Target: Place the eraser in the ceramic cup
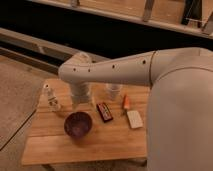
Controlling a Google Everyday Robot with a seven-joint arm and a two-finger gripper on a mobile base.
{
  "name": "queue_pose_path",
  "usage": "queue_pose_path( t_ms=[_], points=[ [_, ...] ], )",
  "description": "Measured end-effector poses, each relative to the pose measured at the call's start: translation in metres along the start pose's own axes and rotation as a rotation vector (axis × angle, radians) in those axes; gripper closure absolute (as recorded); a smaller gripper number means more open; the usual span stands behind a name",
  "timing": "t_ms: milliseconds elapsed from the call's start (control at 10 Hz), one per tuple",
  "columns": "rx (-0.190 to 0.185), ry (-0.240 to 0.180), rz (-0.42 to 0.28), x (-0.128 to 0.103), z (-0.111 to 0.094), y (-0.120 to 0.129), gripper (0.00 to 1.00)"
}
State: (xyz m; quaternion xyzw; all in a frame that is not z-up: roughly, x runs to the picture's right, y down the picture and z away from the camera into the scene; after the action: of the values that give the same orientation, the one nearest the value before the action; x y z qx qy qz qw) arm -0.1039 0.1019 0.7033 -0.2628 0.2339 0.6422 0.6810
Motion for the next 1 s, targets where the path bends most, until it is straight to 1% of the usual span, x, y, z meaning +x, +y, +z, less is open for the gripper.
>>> queue_pose_path(
  t_ms=[300, 500, 800, 900, 1000],
  points=[
    [0.000, 0.001, -0.002, 0.000, 0.001, -0.001, 0.35],
    [0.021, 0.041, -0.061, -0.002, 0.011, -0.018, 0.35],
    [0.065, 0.120, -0.225, -0.014, 0.026, -0.055, 0.35],
    [0.071, 0.143, -0.293, -0.021, 0.029, -0.066, 0.35],
    [0.072, 0.152, -0.341, -0.029, 0.032, -0.076, 0.35]
  ],
)
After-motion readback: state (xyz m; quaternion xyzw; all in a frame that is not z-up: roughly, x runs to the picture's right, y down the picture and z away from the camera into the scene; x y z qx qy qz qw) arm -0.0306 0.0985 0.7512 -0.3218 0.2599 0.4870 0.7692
